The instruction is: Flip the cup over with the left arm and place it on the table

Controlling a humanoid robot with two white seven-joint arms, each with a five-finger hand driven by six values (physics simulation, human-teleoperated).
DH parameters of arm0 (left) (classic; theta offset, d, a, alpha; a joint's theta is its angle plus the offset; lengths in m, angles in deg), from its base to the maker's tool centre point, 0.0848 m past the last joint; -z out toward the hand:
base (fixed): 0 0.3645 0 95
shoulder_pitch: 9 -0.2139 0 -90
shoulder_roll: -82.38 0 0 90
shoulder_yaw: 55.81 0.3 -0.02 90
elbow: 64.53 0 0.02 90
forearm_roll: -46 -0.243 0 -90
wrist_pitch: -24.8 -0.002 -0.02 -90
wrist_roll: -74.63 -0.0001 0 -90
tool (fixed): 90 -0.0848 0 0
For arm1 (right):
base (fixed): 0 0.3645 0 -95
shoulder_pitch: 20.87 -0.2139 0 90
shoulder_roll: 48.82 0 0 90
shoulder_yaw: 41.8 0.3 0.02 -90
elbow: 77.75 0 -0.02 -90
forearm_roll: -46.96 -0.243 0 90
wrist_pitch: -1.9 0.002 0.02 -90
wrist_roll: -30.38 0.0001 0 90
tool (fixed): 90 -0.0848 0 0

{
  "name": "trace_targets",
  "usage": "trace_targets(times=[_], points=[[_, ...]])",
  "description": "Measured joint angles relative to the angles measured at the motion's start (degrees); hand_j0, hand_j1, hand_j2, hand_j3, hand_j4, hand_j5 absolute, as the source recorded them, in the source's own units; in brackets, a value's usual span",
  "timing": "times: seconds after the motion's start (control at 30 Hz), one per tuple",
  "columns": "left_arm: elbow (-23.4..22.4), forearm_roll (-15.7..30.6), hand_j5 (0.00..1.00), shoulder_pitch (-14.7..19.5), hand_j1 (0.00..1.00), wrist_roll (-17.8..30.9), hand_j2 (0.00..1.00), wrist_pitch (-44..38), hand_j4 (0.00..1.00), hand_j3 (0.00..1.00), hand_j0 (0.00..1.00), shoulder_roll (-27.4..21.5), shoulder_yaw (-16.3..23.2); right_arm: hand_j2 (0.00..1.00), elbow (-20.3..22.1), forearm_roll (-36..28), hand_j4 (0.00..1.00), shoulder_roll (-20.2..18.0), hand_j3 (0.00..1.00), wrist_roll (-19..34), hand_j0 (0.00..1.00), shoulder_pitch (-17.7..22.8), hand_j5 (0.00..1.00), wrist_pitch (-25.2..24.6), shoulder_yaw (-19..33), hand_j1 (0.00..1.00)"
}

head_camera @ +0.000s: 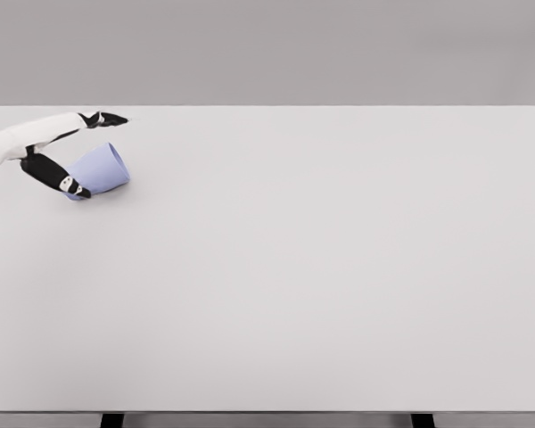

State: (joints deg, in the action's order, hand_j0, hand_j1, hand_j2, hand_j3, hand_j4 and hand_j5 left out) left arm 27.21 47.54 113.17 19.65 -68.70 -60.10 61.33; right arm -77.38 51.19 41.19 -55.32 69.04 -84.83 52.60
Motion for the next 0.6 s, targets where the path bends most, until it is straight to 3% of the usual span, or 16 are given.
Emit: trace_targets(times=[0.1, 0.23, 0.6], points=[[-0.10, -2.79, 1.00, 0.44, 1.00, -0.03, 1.00, -5.69, 1.00, 1.00, 1.00, 0.51, 1.52, 1.00, -0.01, 0.00, 1.00, 0.00, 1.00, 0.00, 1.00, 0.00, 1.00, -0.01, 0.00, 1.00], [-0.11, -4.75, 1.00, 4.66, 1.00, -1.01, 1.00, -14.08, 1.00, 1.00, 1.00, 3.43, 4.25, 1.00, 0.01, 0.00, 1.00, 0.00, 1.00, 0.00, 1.00, 0.00, 1.00, 0.01, 0.00, 1.00], [-2.31, -5.34, 1.00, 4.40, 1.00, -12.04, 1.00, -24.23, 1.00, 1.00, 1.00, 7.56, 9.01, 1.00, -0.01, 0.00, 1.00, 0.00, 1.00, 0.00, 1.00, -0.09, 1.00, 0.00, 0.00, 1.00]])
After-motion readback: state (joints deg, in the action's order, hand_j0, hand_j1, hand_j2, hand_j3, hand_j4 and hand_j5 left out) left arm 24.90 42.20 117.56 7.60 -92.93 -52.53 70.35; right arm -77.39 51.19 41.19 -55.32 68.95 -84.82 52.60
